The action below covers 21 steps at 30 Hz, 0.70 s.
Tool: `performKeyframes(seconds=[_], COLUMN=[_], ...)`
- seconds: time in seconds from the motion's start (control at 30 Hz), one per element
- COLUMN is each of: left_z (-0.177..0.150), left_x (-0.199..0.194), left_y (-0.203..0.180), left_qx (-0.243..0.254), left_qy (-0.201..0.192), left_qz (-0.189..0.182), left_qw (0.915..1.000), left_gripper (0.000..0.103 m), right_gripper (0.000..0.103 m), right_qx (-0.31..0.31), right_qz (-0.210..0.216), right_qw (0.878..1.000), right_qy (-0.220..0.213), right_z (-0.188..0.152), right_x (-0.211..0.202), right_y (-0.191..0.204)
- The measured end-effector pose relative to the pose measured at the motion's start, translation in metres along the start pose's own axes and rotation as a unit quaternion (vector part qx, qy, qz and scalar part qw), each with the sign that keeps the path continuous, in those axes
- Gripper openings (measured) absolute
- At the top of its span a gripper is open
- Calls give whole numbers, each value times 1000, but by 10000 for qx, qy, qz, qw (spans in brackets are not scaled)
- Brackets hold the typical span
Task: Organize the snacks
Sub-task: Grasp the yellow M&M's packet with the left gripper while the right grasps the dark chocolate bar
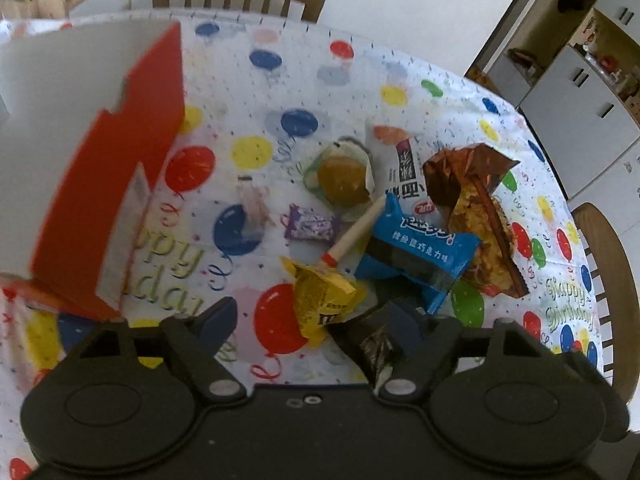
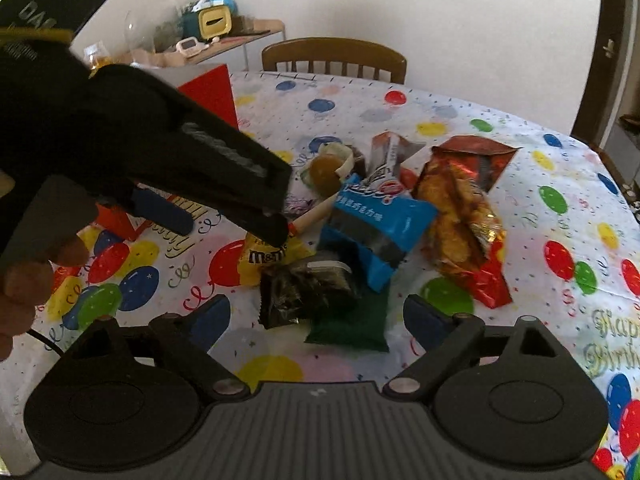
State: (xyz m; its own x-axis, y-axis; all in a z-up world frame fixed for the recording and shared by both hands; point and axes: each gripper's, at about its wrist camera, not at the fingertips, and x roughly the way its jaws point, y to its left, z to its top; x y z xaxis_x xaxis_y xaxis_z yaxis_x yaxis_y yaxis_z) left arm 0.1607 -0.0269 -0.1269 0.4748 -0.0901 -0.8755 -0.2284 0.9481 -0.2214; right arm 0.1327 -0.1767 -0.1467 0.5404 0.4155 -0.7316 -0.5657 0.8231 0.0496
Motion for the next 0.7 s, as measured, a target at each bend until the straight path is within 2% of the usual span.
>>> performKeyframes(seconds=[0.1,0.17,0.33,0.47,0.53,0.63,0.7], left_z=[4,6,10,11,11,12,12], left_x=[11,15,26,31,33,35,36], left_y=[-1,-1,-3,-6,-5,0,3], left_qx=[-107,-158,-253,-208,-228,-330,-383], left_qy=[98,146,265,287,304,345,357], left_qz=[-41,-57,-124,-112,-126,-91,-101], left_qw=[9999,9998,9993,9993,9992,9988,9986], left_gripper=[70,68,57,54,44,35,35], right_gripper=[93,86,85,76,70,66,61], right_qx=[-7,-33,-46,-49,-59,-51,-36], right_qz=[44,111,145,112,103,142,181], right_qw=[10000,9999,9997,9997,9997,9997,9996], right_qy=[59,111,194,223,208,200,203], right_z=[3,5,5,7,7,7,8], right_x=[10,16,27,32,34,32,32], right_y=[1,2,5,6,6,4,3])
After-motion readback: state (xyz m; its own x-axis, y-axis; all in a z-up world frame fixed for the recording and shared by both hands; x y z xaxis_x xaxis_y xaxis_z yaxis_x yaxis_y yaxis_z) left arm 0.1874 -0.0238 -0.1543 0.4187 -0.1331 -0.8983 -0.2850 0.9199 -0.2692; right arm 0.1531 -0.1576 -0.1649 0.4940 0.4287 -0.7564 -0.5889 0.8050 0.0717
